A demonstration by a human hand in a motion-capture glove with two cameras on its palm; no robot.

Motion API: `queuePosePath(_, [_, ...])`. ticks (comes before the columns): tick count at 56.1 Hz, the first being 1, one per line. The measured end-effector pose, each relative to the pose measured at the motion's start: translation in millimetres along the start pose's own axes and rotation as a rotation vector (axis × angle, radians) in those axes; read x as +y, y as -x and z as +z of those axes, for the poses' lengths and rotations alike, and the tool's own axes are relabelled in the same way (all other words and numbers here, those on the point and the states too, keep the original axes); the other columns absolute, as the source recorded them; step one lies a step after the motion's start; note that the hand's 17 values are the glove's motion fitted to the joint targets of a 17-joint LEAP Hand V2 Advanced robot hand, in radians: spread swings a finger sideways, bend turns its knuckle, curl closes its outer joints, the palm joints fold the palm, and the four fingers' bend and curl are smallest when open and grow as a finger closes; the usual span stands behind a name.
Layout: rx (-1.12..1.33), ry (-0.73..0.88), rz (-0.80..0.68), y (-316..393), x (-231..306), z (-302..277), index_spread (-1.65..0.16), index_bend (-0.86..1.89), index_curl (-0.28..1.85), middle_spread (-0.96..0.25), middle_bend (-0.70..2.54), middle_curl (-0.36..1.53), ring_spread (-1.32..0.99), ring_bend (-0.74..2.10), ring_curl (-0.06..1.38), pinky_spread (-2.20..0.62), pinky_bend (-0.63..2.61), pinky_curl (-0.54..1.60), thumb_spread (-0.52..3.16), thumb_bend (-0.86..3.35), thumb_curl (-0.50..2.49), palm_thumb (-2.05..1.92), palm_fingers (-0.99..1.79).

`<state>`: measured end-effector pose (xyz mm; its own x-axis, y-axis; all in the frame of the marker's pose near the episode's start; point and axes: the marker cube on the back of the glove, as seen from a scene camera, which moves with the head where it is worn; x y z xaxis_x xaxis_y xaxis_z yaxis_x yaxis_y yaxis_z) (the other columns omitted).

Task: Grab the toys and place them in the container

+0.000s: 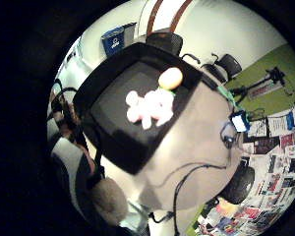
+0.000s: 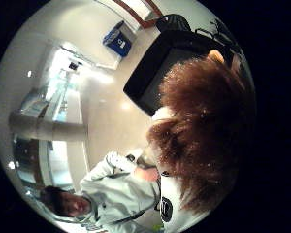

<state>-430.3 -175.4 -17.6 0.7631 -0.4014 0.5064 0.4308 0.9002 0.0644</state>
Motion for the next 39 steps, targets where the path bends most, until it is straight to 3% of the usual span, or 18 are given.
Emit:
queuePosePath(6, [0.076,-0.019,-0.01,23,-14,23,-0.22,0.71,0.45,-0.19,1.26,0.84,-0.24,1.58,0.56,-0.4,1.22,0.62,0.69,-0.01,0.91,0.54,1.05])
queuePosePath(9, [0.106,0.025,-0.011,28,-18,35,-0.22,0.54,0.46,-0.2,1.23,0.84,-0.23,1.61,0.58,-0.4,1.27,0.64,0.73,-0.01,0.9,0.53,0.85])
queuePosePath(11, [0.111,0.066,0.001,24,-21,41,-0.21,0.34,0.42,-0.2,1.13,0.82,-0.23,1.59,0.57,-0.38,1.26,0.63,0.86,-0.03,0.87,0.46,0.52])
queuePosePath(12, [0.111,0.081,0.009,21,-23,42,-0.22,0.2,0.4,-0.19,1.05,0.8,-0.24,1.55,0.57,-0.36,1.26,0.65,0.95,-0.07,0.82,0.38,0.15])
queuePosePath(14, [0.109,0.096,0.017,17,-25,45,-0.22,0.2,0.44,-0.17,0.81,0.73,-0.22,1.37,0.56,-0.3,1.23,0.67,1.02,-0.09,0.76,0.28,-0.4])
queuePosePath(16, [0.109,0.096,0.014,15,-25,47,-0.22,0.18,0.39,-0.14,0.63,0.65,-0.19,1.11,0.47,-0.22,1.14,0.6,1.06,-0.1,0.7,0.17,-0.6])
queuePosePath(24, [0.102,0.076,0.024,4,-14,44,-0.22,0.09,0.3,-0.06,0.28,0.49,-0.12,0.65,0.27,-0.08,0.9,0.44,1.14,-0.05,0.57,0.01,-0.46])
queuePosePath(39, [0.13,0.058,0.067,-45,46,23,-0.23,0.09,0.23,-0.02,0.15,0.4,-0.09,0.41,0.2,-0.01,0.69,0.36,1.27,-0.01,0.44,0.0,-0.26])
